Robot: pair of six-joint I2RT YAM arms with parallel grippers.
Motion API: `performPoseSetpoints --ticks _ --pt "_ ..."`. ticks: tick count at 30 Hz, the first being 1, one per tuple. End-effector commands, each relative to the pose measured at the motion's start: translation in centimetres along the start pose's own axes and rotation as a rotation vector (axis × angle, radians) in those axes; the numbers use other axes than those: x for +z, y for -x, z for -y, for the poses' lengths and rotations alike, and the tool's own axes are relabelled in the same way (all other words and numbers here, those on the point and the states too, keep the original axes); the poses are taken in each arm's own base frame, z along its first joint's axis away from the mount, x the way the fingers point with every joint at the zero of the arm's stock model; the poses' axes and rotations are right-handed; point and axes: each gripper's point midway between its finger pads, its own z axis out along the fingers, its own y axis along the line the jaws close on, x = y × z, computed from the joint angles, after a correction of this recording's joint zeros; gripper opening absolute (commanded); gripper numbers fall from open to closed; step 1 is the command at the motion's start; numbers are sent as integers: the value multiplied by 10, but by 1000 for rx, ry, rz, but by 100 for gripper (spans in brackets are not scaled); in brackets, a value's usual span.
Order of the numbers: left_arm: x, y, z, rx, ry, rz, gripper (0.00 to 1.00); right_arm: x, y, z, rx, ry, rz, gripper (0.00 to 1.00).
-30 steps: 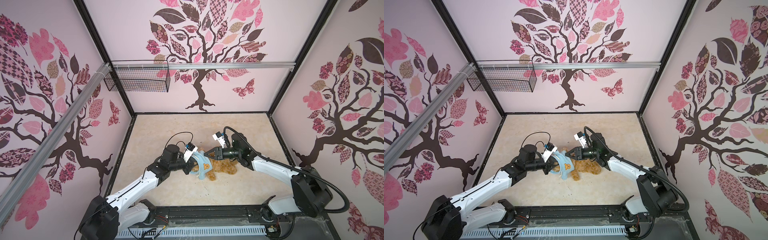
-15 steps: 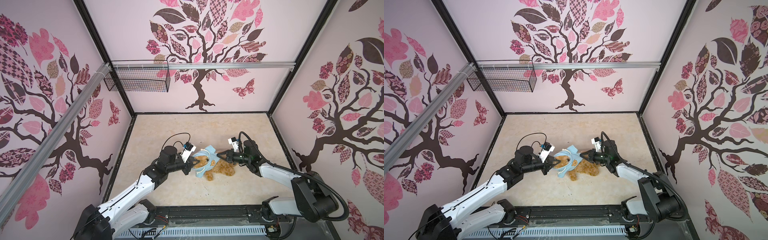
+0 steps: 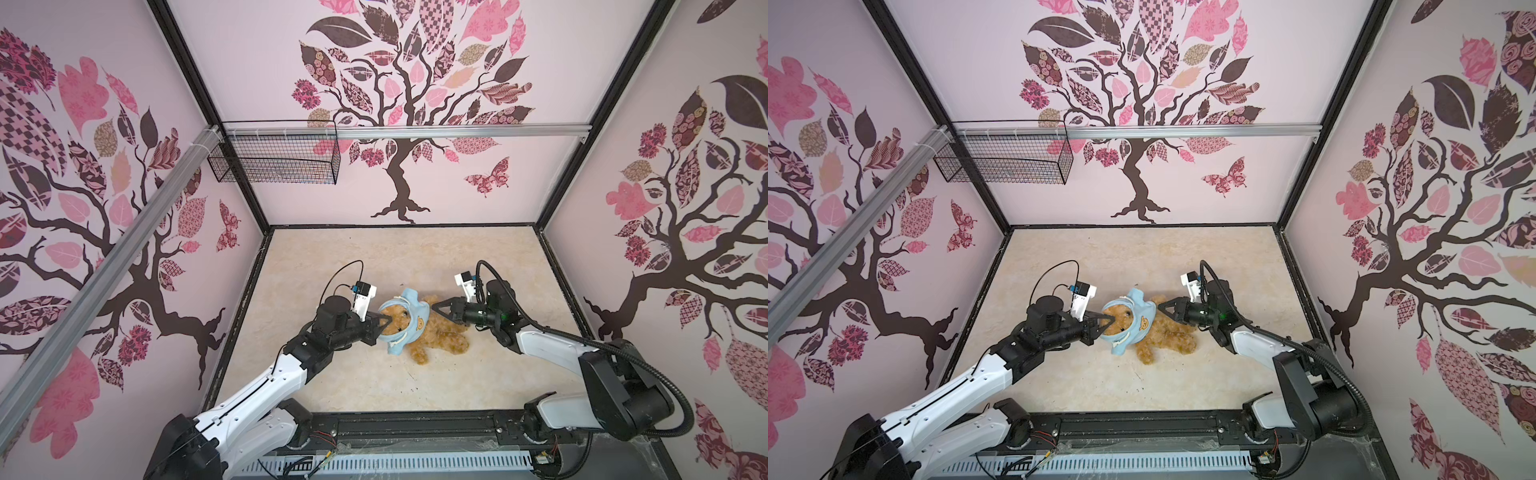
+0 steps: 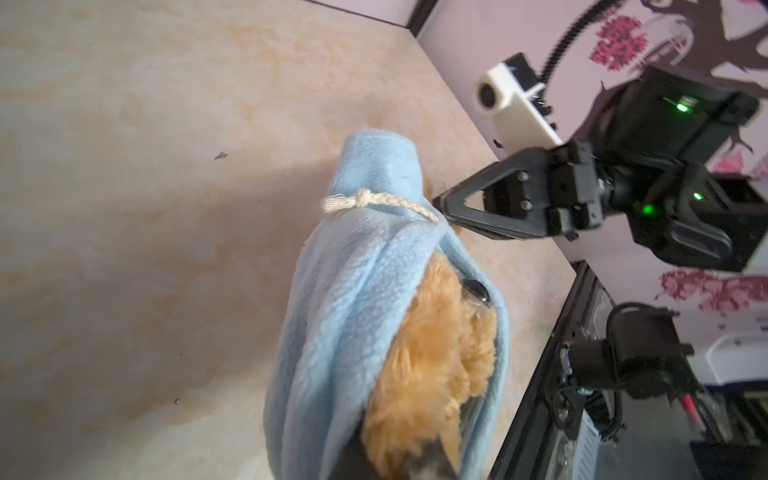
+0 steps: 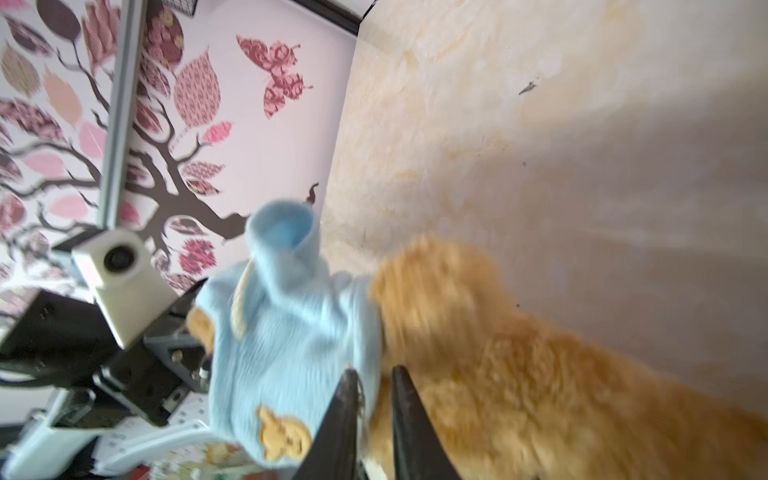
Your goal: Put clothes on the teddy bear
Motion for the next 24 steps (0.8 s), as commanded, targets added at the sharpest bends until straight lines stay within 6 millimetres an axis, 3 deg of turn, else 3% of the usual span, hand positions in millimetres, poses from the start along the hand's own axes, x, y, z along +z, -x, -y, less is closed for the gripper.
performPoseSetpoints --ticks 1,6,13,20,24 --pt "3 23 -6 -298 35 44 0 -10 -10 -4 -197 -85 3 30" --pt "11 17 -20 -673 -16 -45 0 -13 -41 -24 -342 -36 29 36" --pt "13 10 -18 -867 -44 -71 0 22 -94 -57 -439 38 -73 36" --pt "12 10 -12 -919 -65 -89 0 45 -100 -26 -403 -34 -51 27" --pt "11 10 -10 -923 -72 -100 0 52 -93 -30 -415 -14 -20 31"
